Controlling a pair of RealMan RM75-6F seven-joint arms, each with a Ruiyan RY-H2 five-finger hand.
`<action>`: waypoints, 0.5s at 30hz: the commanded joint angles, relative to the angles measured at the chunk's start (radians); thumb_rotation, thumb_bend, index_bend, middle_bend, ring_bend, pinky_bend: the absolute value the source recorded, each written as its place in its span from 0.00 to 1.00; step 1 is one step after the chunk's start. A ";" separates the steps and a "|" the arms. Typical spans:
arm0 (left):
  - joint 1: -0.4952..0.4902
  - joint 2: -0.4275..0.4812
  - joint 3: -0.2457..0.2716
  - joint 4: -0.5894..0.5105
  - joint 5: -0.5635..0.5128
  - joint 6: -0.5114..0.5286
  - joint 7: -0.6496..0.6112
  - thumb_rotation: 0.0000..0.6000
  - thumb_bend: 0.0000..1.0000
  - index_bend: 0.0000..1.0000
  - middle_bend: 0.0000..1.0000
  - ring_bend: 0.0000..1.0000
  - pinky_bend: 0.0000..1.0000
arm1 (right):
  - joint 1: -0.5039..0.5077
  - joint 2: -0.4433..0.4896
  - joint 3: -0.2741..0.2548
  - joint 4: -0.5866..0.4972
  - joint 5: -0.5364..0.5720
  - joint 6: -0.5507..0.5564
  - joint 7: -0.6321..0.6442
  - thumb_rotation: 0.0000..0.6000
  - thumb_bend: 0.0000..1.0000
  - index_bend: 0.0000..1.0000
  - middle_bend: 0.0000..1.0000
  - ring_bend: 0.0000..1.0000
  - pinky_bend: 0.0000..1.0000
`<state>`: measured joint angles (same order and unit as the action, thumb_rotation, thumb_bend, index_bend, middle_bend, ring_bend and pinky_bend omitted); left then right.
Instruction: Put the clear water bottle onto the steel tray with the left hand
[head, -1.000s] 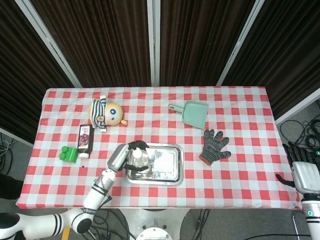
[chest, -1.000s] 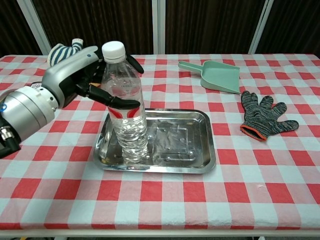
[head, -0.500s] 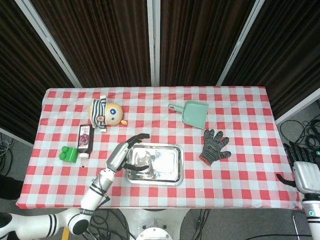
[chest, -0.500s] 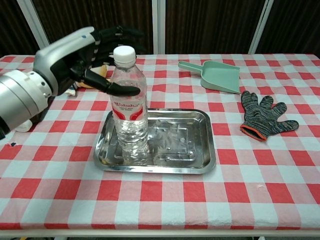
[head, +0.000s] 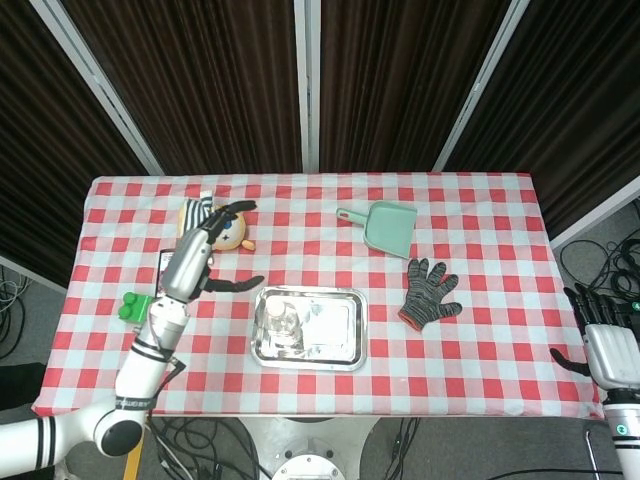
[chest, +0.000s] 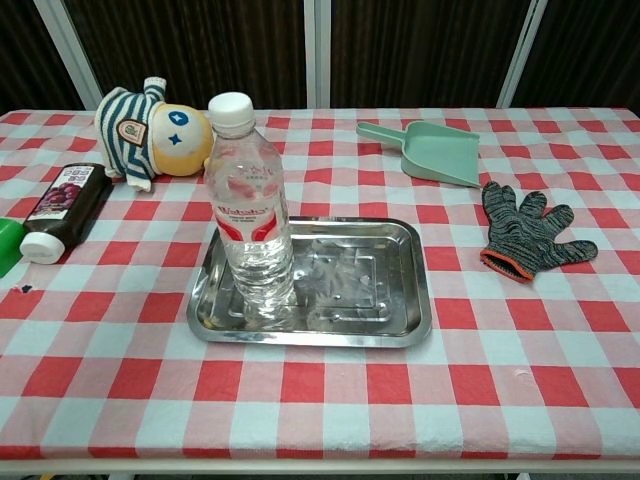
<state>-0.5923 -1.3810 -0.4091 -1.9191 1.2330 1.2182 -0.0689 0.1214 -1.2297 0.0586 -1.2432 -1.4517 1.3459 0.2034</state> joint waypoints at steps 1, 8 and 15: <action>0.054 0.058 0.014 0.108 0.017 0.087 0.071 1.00 0.09 0.23 0.30 0.20 0.24 | -0.001 0.000 0.000 0.000 -0.002 0.004 -0.004 1.00 0.12 0.00 0.00 0.00 0.00; 0.212 0.153 0.201 0.363 0.177 0.214 0.097 1.00 0.13 0.25 0.30 0.20 0.24 | 0.000 -0.007 -0.006 -0.001 -0.011 0.005 -0.020 1.00 0.12 0.00 0.00 0.00 0.00; 0.332 0.183 0.331 0.460 0.245 0.278 0.086 1.00 0.11 0.29 0.30 0.20 0.23 | 0.002 -0.013 -0.018 -0.001 -0.037 0.018 -0.024 1.00 0.12 0.00 0.00 0.00 0.00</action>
<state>-0.2884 -1.2118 -0.1041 -1.4721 1.4664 1.4749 0.0123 0.1226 -1.2417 0.0422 -1.2442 -1.4875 1.3624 0.1794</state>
